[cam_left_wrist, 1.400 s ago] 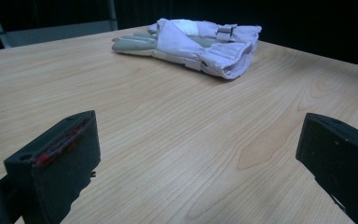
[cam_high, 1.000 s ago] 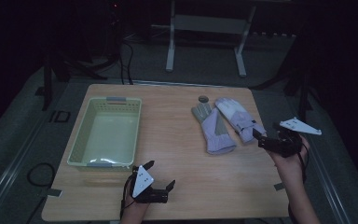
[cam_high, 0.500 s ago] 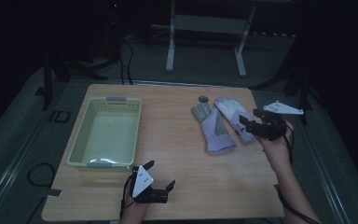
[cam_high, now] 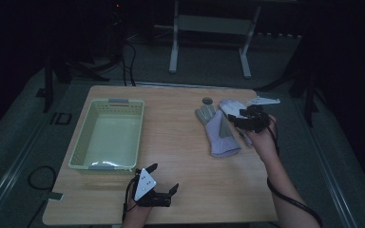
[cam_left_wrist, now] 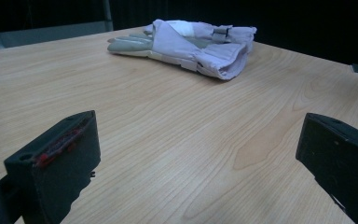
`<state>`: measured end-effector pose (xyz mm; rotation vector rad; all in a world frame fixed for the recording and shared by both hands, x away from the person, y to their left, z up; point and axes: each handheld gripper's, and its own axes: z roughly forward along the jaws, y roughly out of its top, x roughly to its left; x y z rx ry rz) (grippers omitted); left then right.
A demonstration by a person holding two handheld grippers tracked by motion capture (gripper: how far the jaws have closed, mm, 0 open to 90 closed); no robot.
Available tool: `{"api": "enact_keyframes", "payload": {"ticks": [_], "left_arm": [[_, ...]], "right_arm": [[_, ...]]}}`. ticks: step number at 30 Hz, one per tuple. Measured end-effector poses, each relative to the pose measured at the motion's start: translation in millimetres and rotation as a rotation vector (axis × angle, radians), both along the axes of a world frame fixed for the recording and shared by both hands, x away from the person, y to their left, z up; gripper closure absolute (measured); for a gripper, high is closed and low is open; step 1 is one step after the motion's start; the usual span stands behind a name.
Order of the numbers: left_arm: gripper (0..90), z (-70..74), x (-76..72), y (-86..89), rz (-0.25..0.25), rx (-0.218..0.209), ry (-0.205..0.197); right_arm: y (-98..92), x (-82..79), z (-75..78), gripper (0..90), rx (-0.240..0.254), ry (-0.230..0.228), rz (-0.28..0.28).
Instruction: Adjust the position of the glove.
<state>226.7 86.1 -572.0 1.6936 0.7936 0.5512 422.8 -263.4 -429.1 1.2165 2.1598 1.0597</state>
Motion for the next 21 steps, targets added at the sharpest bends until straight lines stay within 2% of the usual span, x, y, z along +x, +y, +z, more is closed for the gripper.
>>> {"api": "enact_keyframes", "payload": {"ticks": [6,7,14,19,21], "left_arm": [[0.0,-0.1,-0.1,0.8,-0.007,-0.011,0.003],[0.0,-0.1,-0.1,0.8,-0.007,-0.011,0.003],[0.0,-0.2,-0.1,1.2,-0.01,-0.018,0.003],[0.0,-0.3,0.1,2.1,-0.009,-0.027,0.006],[0.0,-0.3,-0.3,1.7,-0.009,-0.023,0.003]], "right_arm": [[9.6,16.9,-25.6,43.9,-0.044,0.068,0.003],[9.6,16.9,-25.6,43.9,-0.044,0.068,0.003],[15.0,31.9,-52.6,47.9,-0.078,0.128,0.004],[15.8,36.2,-68.1,48.0,-0.088,0.161,-0.006],[15.6,37.0,-74.8,49.1,-0.113,0.169,-0.012]]}}
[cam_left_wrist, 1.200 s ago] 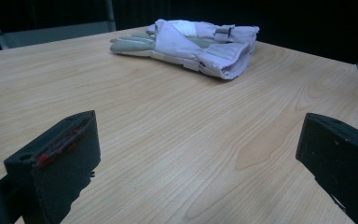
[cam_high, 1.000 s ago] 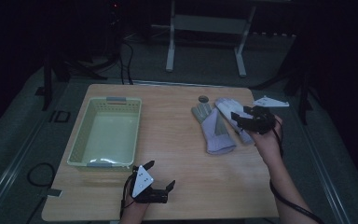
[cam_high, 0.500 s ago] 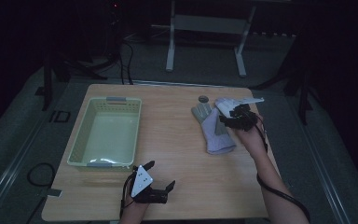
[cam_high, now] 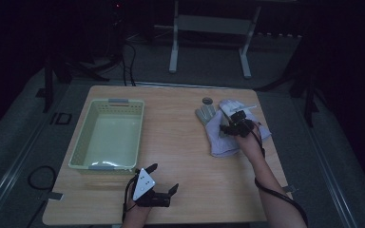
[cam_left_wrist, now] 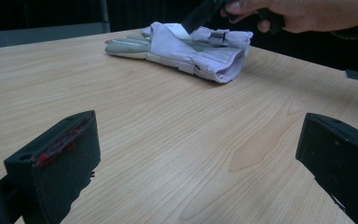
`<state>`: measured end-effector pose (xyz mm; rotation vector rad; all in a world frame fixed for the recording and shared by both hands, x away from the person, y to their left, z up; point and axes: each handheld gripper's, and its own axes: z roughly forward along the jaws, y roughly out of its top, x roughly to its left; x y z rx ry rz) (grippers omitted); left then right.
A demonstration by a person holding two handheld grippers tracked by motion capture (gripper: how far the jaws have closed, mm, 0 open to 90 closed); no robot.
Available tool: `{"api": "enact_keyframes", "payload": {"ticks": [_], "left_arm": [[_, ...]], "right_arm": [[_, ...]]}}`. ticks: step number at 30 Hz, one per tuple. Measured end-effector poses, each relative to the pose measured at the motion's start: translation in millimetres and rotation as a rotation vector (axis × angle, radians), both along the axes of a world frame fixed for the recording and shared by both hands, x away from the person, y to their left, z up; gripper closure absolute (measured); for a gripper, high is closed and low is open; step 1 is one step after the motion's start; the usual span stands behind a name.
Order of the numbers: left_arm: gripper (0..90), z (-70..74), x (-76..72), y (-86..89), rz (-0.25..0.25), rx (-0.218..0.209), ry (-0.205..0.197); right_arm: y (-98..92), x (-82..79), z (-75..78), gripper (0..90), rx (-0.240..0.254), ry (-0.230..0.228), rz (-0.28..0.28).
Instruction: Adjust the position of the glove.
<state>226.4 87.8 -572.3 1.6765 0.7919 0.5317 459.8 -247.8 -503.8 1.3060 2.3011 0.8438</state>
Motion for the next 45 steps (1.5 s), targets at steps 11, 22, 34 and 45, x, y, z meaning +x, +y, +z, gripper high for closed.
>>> {"api": "enact_keyframes", "payload": {"ticks": [11,22,34,45], "left_arm": [[0.0,0.0,0.1,-0.2,-0.002,0.0,0.0],[0.0,0.0,0.3,-0.2,0.0,0.002,0.002],[0.0,0.1,0.1,-0.5,0.005,0.003,0.002],[0.0,-0.1,-0.7,-0.6,0.005,0.003,-0.006]], "right_arm": [[4.4,3.7,-28.6,47.5,-0.033,0.077,-0.007],[4.5,1.6,-32.0,80.4,0.015,0.076,-0.027],[29.1,-21.8,-9.0,86.8,0.23,0.01,-0.121],[75.3,-69.4,21.7,87.0,0.327,-0.048,-0.221]]}}
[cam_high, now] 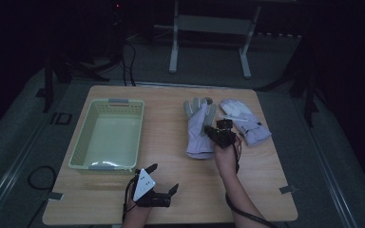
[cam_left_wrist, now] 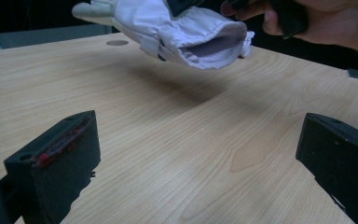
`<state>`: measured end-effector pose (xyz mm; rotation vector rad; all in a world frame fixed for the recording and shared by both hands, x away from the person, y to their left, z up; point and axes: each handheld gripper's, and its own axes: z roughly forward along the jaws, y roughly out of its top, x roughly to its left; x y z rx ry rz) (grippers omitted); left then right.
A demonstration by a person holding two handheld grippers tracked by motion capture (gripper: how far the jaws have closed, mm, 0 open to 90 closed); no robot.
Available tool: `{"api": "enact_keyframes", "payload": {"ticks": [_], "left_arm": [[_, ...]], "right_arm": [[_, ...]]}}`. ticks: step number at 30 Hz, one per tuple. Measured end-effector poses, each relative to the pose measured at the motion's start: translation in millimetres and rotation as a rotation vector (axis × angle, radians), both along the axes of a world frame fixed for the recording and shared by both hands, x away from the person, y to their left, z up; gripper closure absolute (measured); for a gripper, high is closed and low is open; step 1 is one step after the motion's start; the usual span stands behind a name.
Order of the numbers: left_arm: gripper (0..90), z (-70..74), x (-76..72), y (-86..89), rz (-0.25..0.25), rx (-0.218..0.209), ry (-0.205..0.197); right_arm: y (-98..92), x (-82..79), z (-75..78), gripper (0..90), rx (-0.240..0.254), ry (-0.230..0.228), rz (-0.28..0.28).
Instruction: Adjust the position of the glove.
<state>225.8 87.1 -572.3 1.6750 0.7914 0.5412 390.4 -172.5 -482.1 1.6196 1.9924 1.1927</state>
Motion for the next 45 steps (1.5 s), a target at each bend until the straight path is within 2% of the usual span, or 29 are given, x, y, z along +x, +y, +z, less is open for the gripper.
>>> {"api": "enact_keyframes", "payload": {"ticks": [3,7,8,10,11,16,20,24,28,31,33,34,36,37,39,42,45], "left_arm": [[0.0,0.0,0.1,-0.3,-0.001,0.002,0.0],[0.0,0.1,0.0,-0.4,0.0,0.004,-0.001],[0.0,0.1,0.0,-0.6,0.0,0.005,-0.001],[0.0,0.1,-0.3,-0.8,-0.004,0.008,-0.003],[0.0,0.1,-0.3,-0.8,-0.004,0.008,-0.003],[0.0,0.1,0.1,-0.3,-0.006,0.004,-0.001],[0.0,0.1,0.1,-0.3,-0.007,0.005,-0.001],[0.0,0.2,-0.2,-1.2,-0.009,0.013,-0.003],[0.0,0.3,-0.4,-1.8,-0.014,0.021,-0.007],[0.0,0.1,0.5,-0.5,-0.012,0.006,0.003],[0.0,0.1,0.9,0.3,-0.011,0.0,0.006],[0.0,0.1,0.9,0.3,-0.011,0.0,0.006],[0.0,0.1,0.7,0.0,-0.011,0.004,0.004],[0.0,0.1,0.7,0.0,-0.011,0.004,0.004],[0.0,0.1,0.6,0.1,-0.009,0.002,0.003],[0.0,0.1,0.6,0.3,-0.007,0.001,0.004],[0.0,0.1,0.7,0.0,-0.007,0.002,0.005]], "right_arm": [[10.2,-11.3,1.6,86.9,-0.01,-0.014,0.001],[18.1,-18.4,-3.3,86.9,0.002,-0.001,0.013],[23.7,-21.7,-8.6,86.9,-0.011,0.005,0.027],[27.6,-24.1,-15.0,86.9,0.008,0.024,0.032],[30.4,-24.9,-18.1,86.9,-0.004,0.025,0.038],[34.7,-21.6,-30.4,86.8,-0.014,0.047,0.037],[39.5,-17.3,-42.2,86.6,-0.041,0.064,0.031],[43.4,-14.6,-56.3,82.2,-0.085,0.082,0.033],[45.3,-16.7,-64.1,78.6,-0.105,0.071,0.033],[44.1,-16.6,-63.5,75.4,-0.096,0.069,0.034],[39.5,-17.3,-58.4,60.9,-0.061,0.062,0.032],[39.5,-17.3,-58.4,60.9,-0.061,0.062,0.032],[34.0,-19.0,-49.4,53.9,-0.064,0.044,0.046],[31.6,-19.8,-45.6,52.1,-0.071,0.025,0.051],[26.1,-19.9,-37.5,46.8,-0.084,0.021,0.07],[19.8,-20.4,-28.8,46.7,-0.088,0.001,0.085],[5.5,-18.6,-14.3,41.0,-0.14,0.004,0.084]]}}
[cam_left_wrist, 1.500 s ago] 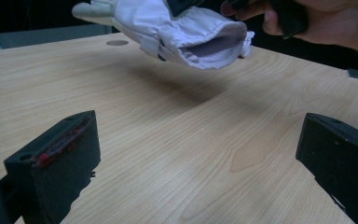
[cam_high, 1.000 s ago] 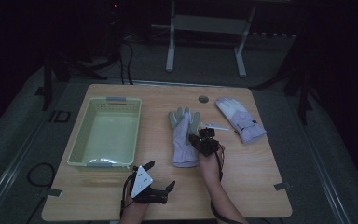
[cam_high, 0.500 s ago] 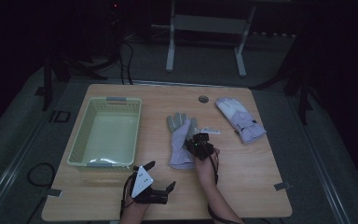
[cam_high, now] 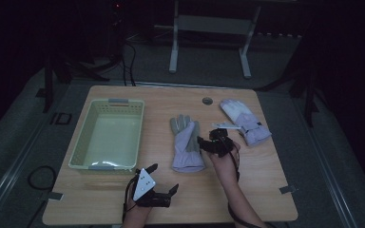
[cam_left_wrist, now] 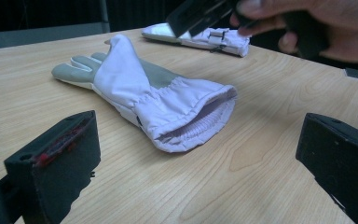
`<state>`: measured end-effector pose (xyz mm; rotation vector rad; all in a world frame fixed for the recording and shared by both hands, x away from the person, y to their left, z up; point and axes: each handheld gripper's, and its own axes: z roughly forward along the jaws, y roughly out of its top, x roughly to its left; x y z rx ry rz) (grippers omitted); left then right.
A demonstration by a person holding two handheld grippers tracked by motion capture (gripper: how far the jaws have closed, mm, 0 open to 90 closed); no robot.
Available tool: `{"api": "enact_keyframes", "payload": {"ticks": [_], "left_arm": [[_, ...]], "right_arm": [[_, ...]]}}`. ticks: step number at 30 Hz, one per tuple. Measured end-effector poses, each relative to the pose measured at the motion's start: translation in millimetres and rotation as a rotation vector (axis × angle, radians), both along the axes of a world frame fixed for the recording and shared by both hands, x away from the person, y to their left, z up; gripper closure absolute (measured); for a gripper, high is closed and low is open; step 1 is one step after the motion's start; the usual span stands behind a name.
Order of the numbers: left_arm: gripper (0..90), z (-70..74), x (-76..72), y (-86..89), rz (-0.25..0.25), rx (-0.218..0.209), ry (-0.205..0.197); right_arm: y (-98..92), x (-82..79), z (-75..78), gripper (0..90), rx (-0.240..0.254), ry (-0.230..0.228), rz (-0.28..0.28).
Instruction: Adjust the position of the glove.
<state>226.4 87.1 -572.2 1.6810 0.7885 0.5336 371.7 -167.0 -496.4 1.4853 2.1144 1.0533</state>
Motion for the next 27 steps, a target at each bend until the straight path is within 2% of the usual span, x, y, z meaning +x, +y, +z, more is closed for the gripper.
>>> {"api": "enact_keyframes", "payload": {"ticks": [3,4,5,6,8,11,13,14,18,19,20,21,23,24,25,27], "left_arm": [[0.0,0.0,0.1,-0.2,0.001,-0.001,0.002],[0.0,0.0,0.1,-0.1,0.002,-0.002,0.002],[0.0,0.0,0.2,0.0,0.001,-0.001,0.001],[0.0,-0.1,0.1,0.2,0.002,-0.004,0.001],[0.0,-0.1,0.0,0.2,0.002,-0.006,0.001],[0.0,-0.1,-0.2,0.5,0.001,-0.006,-0.001],[0.0,-0.2,-0.3,0.5,0.0,-0.007,-0.002],[0.0,-0.2,-0.3,0.5,0.0,-0.007,-0.002],[0.0,-0.2,-0.2,0.6,0.0,-0.009,-0.001],[0.0,-0.2,-0.2,0.6,0.0,-0.009,-0.001],[0.0,-0.1,-0.1,0.6,0.0,-0.007,0.001],[0.0,-0.1,-0.1,0.6,0.0,-0.007,0.001],[0.0,-0.1,0.0,0.5,0.0,-0.006,0.001],[0.0,-0.1,0.1,0.4,0.001,-0.006,0.002],[0.0,-0.1,0.1,0.4,0.001,-0.006,0.002],[0.0,-0.1,0.4,0.7,0.001,-0.005,0.004]], "right_arm": [[-11.0,2.5,6.4,33.6,-0.003,0.005,0.002],[-11.0,2.5,6.4,33.6,-0.003,0.005,0.002],[-17.4,3.9,9.1,30.0,-0.006,-0.008,0.017],[-20.1,4.8,10.5,31.2,-0.012,-0.014,0.024],[-26.4,7.2,14.2,39.1,-0.032,-0.028,0.047],[-39.6,12.8,20.1,44.6,-0.085,-0.055,0.074],[-45.3,14.7,22.2,44.9,-0.096,-0.06,0.084],[-58.4,18.8,25.8,46.2,-0.104,-0.083,0.107],[-87.1,27.7,30.3,50.4,-0.148,-0.146,0.162],[-87.1,27.7,30.3,50.4,-0.148,-0.146,0.162],[-102.5,33.4,33.1,52.0,-0.188,-0.148,0.171],[-111.1,36.4,34.1,53.2,-0.191,-0.157,0.166],[-111.1,36.4,34.1,53.2,-0.191,-0.157,0.166],[-120.0,39.6,35.6,54.1,-0.182,-0.154,0.148],[-138.6,47.8,37.5,54.3,-0.169,-0.141,0.109],[-153.9,55.9,38.8,54.0,-0.129,-0.121,0.079]]}}
